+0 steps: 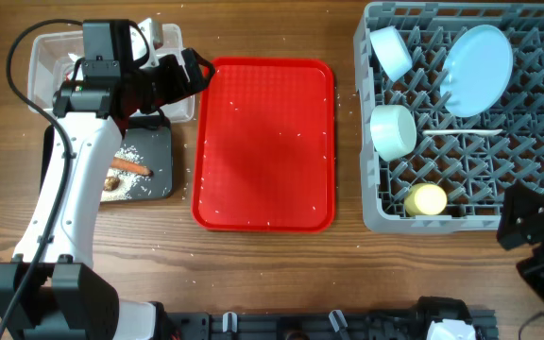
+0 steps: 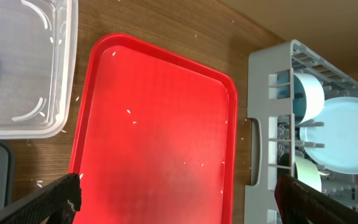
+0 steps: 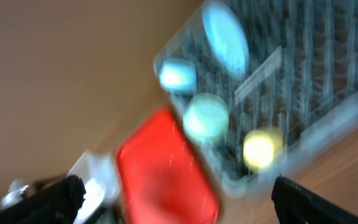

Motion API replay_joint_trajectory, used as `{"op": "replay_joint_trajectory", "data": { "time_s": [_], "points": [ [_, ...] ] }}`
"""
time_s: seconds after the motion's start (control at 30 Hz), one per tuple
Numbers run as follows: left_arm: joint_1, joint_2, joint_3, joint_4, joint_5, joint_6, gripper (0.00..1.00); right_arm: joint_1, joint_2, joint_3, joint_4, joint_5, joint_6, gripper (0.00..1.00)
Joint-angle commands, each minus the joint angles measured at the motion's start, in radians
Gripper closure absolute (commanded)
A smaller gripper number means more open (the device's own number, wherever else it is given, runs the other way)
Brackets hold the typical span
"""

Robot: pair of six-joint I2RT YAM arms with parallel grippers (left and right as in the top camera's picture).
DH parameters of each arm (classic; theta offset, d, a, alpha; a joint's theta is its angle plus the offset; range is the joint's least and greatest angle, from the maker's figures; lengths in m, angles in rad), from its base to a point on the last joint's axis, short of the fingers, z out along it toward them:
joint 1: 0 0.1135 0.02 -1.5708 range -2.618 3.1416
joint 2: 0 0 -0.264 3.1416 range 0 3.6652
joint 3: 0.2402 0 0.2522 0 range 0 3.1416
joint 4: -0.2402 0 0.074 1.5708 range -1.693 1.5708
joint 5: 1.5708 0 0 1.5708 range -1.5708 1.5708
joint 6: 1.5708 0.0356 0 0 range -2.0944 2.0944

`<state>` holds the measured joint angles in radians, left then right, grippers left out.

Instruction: Sort waste into correct bins and load items into the dishwasher rack

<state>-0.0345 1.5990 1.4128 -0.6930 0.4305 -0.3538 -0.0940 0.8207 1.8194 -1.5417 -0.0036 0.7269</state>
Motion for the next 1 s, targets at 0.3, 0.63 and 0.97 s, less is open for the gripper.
{"op": "replay_joint_trajectory", "data": {
  "time_s": [0.3,0.63,0.97],
  "points": [
    [-0.003,0.0,0.005,0.003,-0.006,0.008,0.0,0.002,-0.467,-1.369,1.445,-0.203,-0.605,0.0],
    [-0.003,0.0,0.005,0.003,-0.006,0.008,0.0,0.025,-0.713,-1.759,1.609,-0.108,-0.492,0.0],
    [-0.003,0.0,0.005,0.003,-0.006,0.008,0.0,0.095,-0.818,-1.814,1.55,-0.109,-0.48,0.0]
  ]
}}
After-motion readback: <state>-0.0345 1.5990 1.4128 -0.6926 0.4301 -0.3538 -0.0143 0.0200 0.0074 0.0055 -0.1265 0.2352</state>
